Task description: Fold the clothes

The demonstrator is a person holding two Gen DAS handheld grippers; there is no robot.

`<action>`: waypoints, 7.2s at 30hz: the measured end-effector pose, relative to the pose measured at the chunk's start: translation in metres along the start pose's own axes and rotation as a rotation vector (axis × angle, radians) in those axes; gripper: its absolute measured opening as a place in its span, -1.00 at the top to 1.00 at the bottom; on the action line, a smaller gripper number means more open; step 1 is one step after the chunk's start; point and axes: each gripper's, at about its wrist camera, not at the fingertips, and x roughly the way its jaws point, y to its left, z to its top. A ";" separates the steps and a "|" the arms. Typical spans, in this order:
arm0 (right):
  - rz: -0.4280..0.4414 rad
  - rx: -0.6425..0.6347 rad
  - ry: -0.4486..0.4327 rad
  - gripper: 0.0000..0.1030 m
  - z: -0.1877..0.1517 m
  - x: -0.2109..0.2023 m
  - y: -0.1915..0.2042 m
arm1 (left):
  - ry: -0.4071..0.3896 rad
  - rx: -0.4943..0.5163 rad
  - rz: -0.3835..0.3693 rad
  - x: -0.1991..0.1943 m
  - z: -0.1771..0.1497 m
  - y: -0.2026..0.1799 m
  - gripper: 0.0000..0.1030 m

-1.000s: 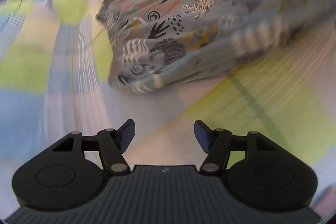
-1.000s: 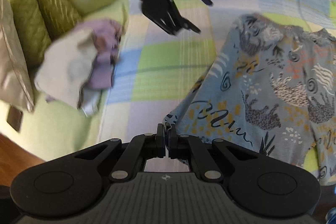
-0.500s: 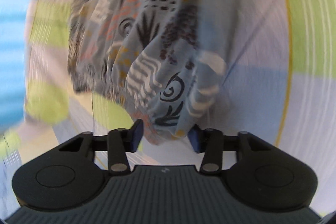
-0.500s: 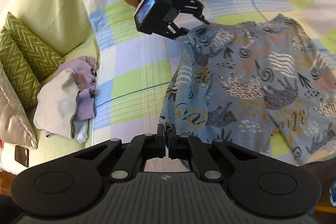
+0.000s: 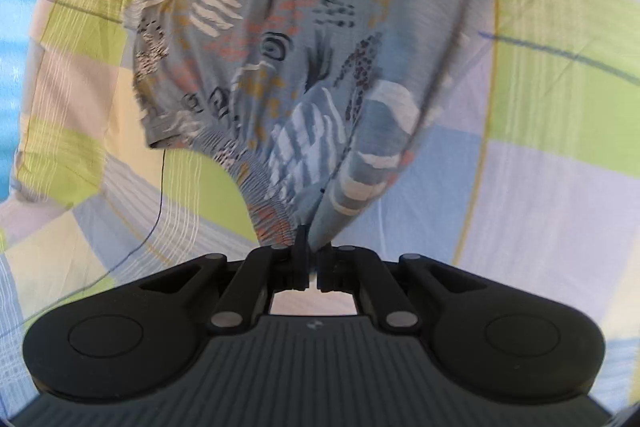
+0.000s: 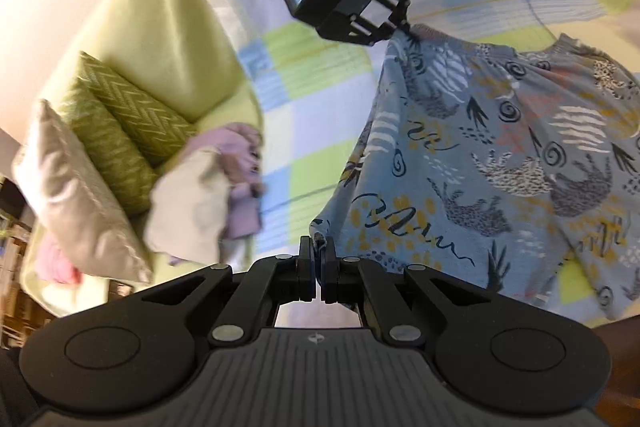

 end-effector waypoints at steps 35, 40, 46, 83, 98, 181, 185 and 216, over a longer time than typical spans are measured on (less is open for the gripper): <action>-0.439 0.614 -0.190 0.97 -0.043 -0.108 -0.396 | 0.048 -0.689 -0.222 0.165 0.090 0.282 0.92; -0.446 0.628 -0.188 0.98 -0.051 -0.109 -0.398 | 0.032 -0.736 -0.216 0.161 0.084 0.286 0.87; -0.488 0.706 -0.156 0.64 -0.062 -0.105 -0.413 | 0.100 -0.878 -0.163 0.168 0.074 0.293 0.27; -0.231 -0.087 0.090 -0.29 0.203 0.043 -0.341 | -0.090 -2.013 -0.138 0.102 -0.001 0.143 0.31; 0.081 -0.414 0.378 0.80 0.232 0.111 -0.355 | -0.080 -2.390 -0.022 0.081 0.014 0.097 0.29; -0.248 -0.599 0.026 1.00 -0.109 0.063 -0.208 | -0.288 -1.895 0.186 0.042 0.228 -0.038 0.12; -0.098 -0.106 -0.126 1.00 -0.075 0.008 -0.260 | -0.260 -1.989 0.224 0.035 0.249 -0.041 -0.03; -0.281 -0.324 -0.680 1.00 -0.110 -0.056 -0.248 | -0.530 -2.066 0.386 0.044 0.277 -0.030 0.94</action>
